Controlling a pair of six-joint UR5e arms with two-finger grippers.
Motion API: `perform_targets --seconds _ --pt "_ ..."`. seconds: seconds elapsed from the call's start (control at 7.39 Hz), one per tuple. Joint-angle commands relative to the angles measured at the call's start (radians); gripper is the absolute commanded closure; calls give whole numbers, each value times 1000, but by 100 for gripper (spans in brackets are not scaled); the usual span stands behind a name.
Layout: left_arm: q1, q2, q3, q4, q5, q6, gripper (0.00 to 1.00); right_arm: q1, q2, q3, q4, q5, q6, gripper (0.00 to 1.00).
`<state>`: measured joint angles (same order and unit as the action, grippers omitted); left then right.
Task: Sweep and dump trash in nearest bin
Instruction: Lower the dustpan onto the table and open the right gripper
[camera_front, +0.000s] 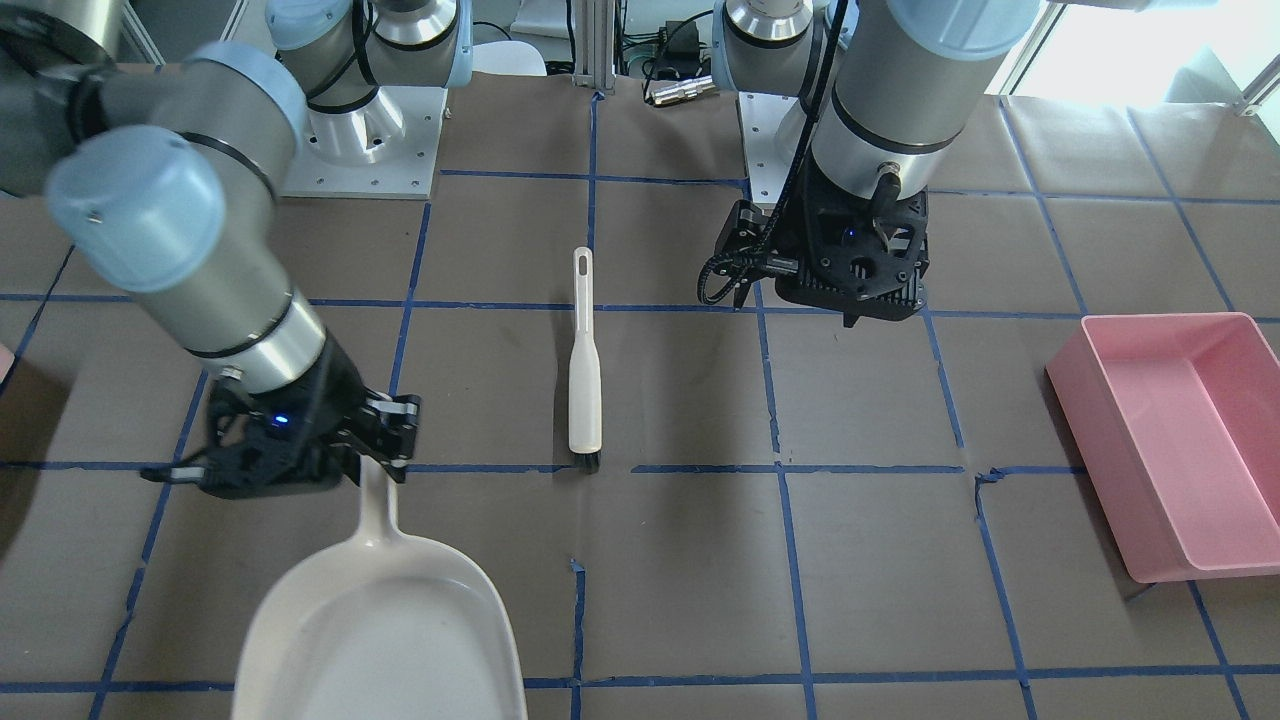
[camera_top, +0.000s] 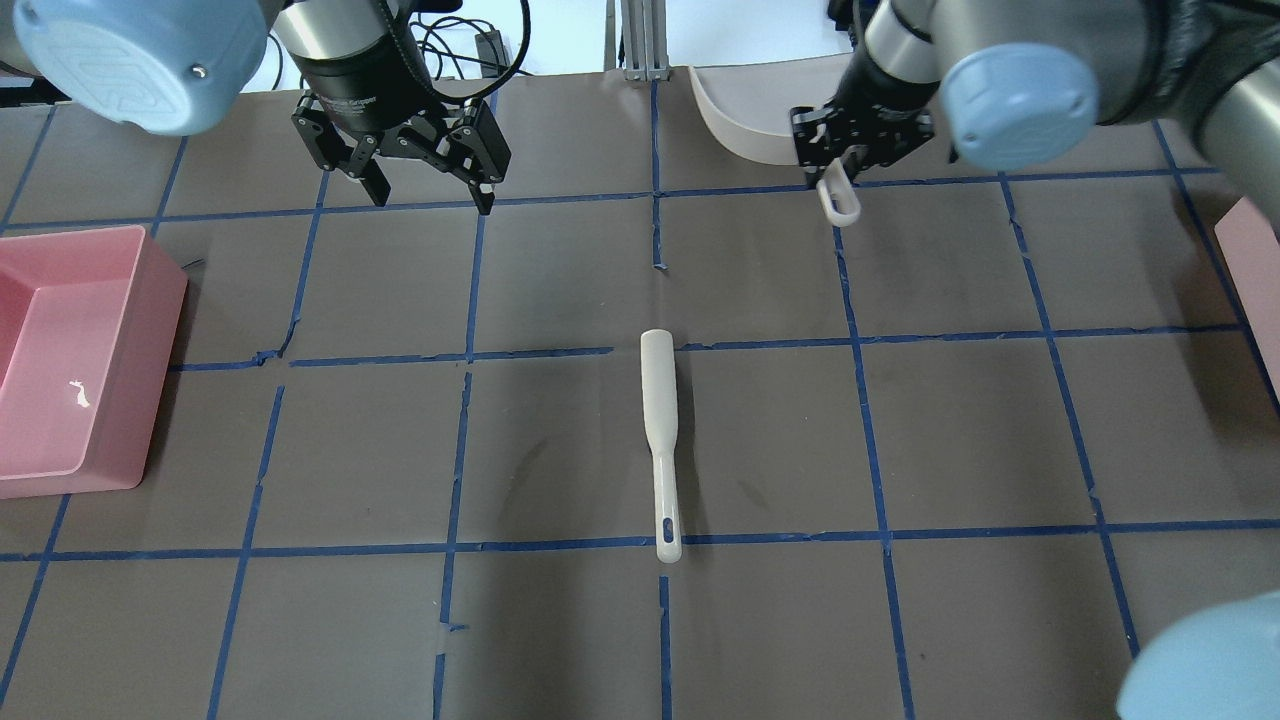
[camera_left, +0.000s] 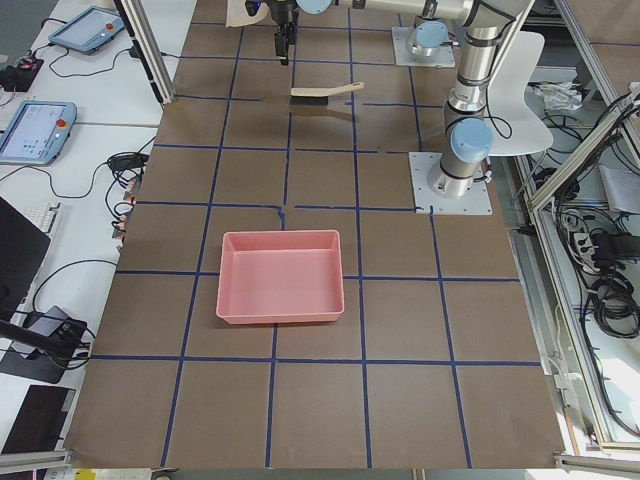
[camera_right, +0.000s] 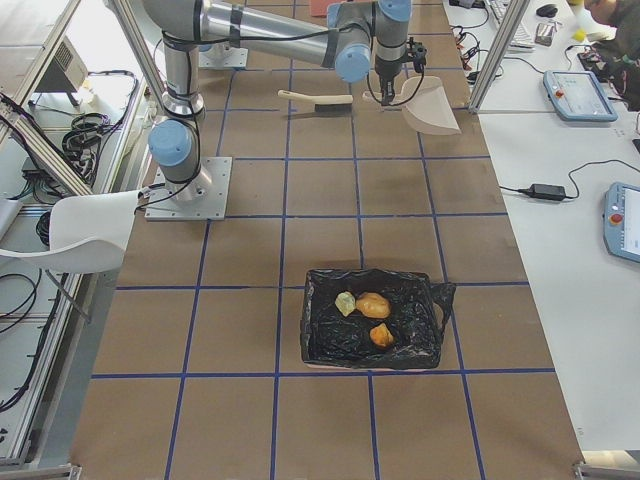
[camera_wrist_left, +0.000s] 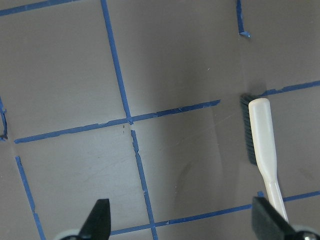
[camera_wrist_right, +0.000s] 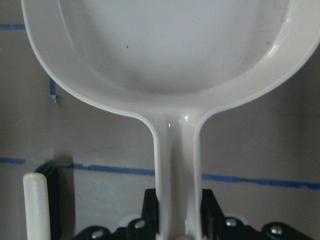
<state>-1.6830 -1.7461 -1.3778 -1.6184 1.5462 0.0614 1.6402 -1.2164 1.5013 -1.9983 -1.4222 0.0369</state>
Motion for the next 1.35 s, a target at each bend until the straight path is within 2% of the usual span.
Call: perform_targets --seconds 0.0,0.14,0.41,0.81,0.95,1.22 --pt "-1 0 -3 0 0 0 0 120 147 -85 -96 0 145 94" --pt "-1 0 -3 0 0 0 0 168 193 -98 -132 -12 187 94" --pt "-1 0 -3 0 -1 0 0 220 213 -88 -131 -34 292 94" --pt "-1 -1 -1 0 -1 0 0 227 221 -21 -132 -24 302 92" --pt "-1 -1 -1 0 -1 -2 0 228 219 -21 -132 -27 299 89" --pt "0 -1 -1 0 -1 0 0 228 219 -21 -132 -26 284 89"
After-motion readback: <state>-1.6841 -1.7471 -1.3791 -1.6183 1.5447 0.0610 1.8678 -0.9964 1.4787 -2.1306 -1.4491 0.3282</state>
